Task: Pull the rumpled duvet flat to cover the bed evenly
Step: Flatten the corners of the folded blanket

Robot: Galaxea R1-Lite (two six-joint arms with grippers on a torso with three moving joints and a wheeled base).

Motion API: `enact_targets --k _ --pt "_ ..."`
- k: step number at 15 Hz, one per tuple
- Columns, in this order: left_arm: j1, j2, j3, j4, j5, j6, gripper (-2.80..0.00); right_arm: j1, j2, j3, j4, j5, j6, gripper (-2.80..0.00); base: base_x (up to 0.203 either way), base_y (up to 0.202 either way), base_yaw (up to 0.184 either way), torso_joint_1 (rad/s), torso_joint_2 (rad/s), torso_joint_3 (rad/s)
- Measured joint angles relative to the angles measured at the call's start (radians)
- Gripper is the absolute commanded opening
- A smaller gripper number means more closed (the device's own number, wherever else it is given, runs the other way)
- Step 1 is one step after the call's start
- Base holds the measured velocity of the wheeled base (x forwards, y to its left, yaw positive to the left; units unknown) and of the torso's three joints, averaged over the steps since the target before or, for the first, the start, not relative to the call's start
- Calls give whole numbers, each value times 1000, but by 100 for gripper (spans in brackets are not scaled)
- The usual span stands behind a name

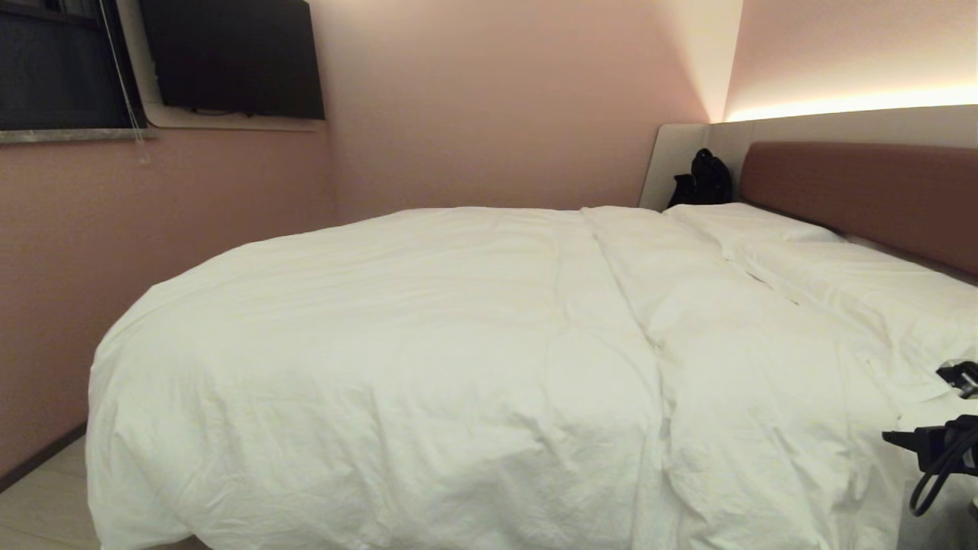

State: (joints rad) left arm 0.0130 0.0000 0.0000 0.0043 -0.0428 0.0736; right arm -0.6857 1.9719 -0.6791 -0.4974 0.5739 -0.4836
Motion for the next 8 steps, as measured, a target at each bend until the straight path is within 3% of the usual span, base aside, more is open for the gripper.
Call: enact_targets --k 8 --pt "0 0 0 0 0 0 -280 0 -9 -18 -5 -136 55 0 0 0 0 0 0 0"
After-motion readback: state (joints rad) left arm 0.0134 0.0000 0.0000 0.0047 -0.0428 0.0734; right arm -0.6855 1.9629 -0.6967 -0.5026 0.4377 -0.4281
